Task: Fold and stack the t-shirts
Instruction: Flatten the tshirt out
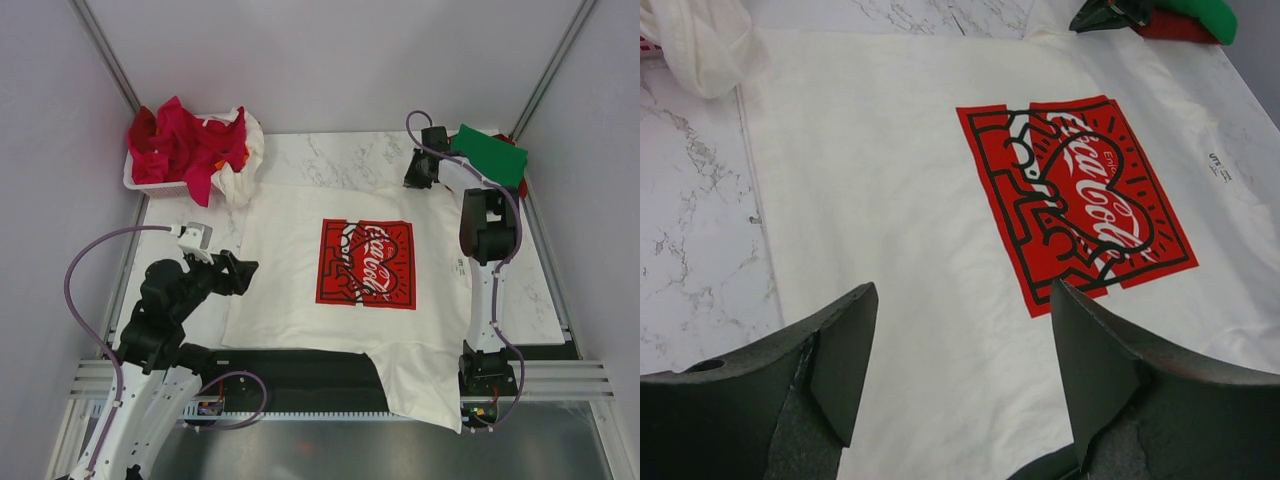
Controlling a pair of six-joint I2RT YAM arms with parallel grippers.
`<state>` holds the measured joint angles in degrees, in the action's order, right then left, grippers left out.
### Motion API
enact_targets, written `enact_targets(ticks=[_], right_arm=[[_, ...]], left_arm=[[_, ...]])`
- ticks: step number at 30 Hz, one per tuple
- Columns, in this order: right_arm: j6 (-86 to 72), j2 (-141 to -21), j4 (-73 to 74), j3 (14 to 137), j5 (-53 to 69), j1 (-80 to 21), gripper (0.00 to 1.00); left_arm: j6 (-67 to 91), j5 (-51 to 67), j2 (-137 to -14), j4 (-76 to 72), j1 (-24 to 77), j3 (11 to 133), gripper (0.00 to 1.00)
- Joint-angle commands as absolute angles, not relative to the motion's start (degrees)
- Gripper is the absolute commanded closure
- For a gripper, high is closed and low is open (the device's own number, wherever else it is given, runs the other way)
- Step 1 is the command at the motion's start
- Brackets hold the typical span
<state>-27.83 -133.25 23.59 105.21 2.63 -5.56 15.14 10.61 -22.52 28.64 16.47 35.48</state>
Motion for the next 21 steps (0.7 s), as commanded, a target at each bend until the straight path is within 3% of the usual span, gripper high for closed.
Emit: enact_targets(ticks=[1,13,15,17,21], right_arm=[[-27.7,-133.2,24.2,108.3,0.4,-6.9,0.87],[-28.9,-143.1,25.2,131.9,4.6,-12.3,0.89],[-30.0,-147.1,21.8,135.3,7.5,-12.9,0.56],[-30.8,-150.4,21.6,137.9,10.4,-13.1,0.31],[-28.3,-145.6,19.4,133.7,7.0,-12.7,0.27]], left_arm=[[16.8,10.5,-22.9,28.7,16.6,35.9,0.23],[16.7,10.8,-23.4,28.7,16.4,36.0,0.24],[16.7,10.7,-23.4,28.7,16.4,36.0,0.24],[16.7,10.8,-23.4,28.7,16.4,36.0,0.24],[16.6,10.7,-22.9,28.8,16.4,36.0,0.24]])
